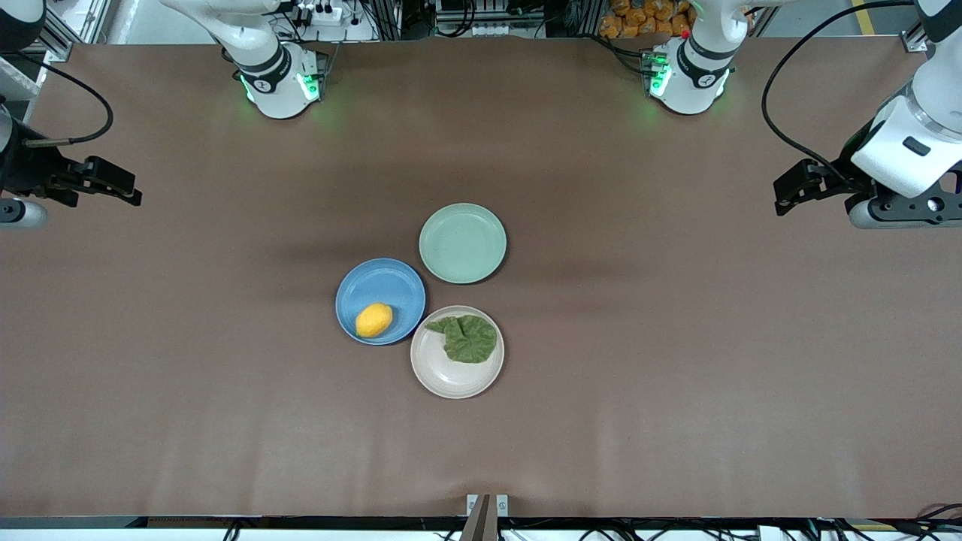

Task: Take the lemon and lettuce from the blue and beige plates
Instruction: 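Reach the left gripper to the lettuce while the right gripper reaches the lemon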

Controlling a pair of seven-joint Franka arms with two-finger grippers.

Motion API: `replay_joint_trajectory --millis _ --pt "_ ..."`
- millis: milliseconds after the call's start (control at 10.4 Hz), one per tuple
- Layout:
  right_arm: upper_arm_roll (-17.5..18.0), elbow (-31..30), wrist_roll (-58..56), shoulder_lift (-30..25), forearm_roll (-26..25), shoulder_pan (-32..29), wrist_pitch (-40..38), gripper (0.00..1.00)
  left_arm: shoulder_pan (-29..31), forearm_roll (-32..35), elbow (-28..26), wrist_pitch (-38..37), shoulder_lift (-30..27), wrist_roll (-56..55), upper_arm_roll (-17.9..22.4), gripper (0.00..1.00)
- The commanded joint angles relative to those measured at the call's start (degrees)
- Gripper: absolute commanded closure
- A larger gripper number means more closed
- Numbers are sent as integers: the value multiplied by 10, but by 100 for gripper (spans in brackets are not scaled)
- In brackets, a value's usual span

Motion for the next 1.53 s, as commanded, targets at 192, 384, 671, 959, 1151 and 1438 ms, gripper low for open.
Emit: replay_joint_trajectory --millis 192,384,671,959,1151,1438 --pt "1 -10 -11 -8 -5 -4 3 0 -40 -9 48 28 66 6 -18 0" --pt "3 -11 -17 0 -5 3 14 0 -107 -9 50 149 134 1 -17 0" --pt "4 -9 89 49 65 6 42 0 -194 -10 50 388 256 -59 -19 0" --pt "7 4 323 128 68 82 109 0 -259 -4 49 626 375 -102 -17 0" --pt "25 15 425 196 70 104 170 0 -303 -3 48 738 441 -99 -9 0" --pt "30 15 564 291 75 142 306 0 -373 -1 75 810 515 -90 53 0"
